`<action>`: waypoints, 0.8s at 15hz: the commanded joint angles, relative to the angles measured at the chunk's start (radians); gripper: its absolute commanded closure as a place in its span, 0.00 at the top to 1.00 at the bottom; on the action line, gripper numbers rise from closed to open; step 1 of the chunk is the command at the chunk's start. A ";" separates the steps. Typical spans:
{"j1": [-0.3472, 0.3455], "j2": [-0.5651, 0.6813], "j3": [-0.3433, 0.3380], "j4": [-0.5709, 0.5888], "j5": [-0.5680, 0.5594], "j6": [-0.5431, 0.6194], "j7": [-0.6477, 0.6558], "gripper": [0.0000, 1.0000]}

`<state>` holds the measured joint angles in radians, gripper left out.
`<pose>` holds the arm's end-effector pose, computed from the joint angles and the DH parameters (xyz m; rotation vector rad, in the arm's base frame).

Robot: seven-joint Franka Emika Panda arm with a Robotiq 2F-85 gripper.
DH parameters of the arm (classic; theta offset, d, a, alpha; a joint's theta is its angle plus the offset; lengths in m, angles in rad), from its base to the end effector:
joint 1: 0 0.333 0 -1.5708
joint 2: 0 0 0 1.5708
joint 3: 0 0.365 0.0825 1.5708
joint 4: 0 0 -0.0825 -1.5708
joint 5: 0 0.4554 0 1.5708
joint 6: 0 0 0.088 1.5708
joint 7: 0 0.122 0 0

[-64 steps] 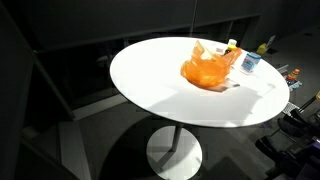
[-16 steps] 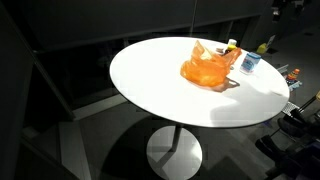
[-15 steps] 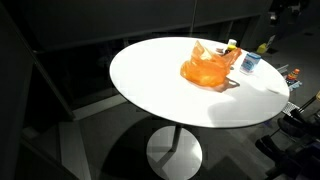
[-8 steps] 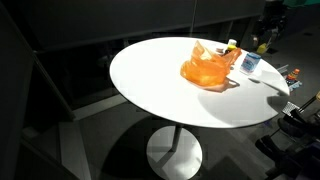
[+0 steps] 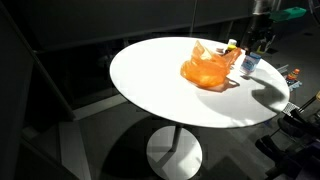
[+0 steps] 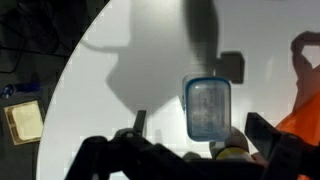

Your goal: Put the blue box in the plastic

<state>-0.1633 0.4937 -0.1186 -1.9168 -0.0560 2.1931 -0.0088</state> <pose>0.6445 -0.1877 0.1957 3.0352 -0.3468 -0.3481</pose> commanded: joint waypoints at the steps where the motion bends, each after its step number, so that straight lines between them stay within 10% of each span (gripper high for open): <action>1: -0.006 0.041 0.007 0.054 0.016 -0.019 -0.024 1.00; 12: 0.012 0.020 0.014 0.073 0.008 -0.099 -0.009 0.19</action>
<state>-0.1613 0.5631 -0.1072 -1.8498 -0.0550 2.1675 -0.0089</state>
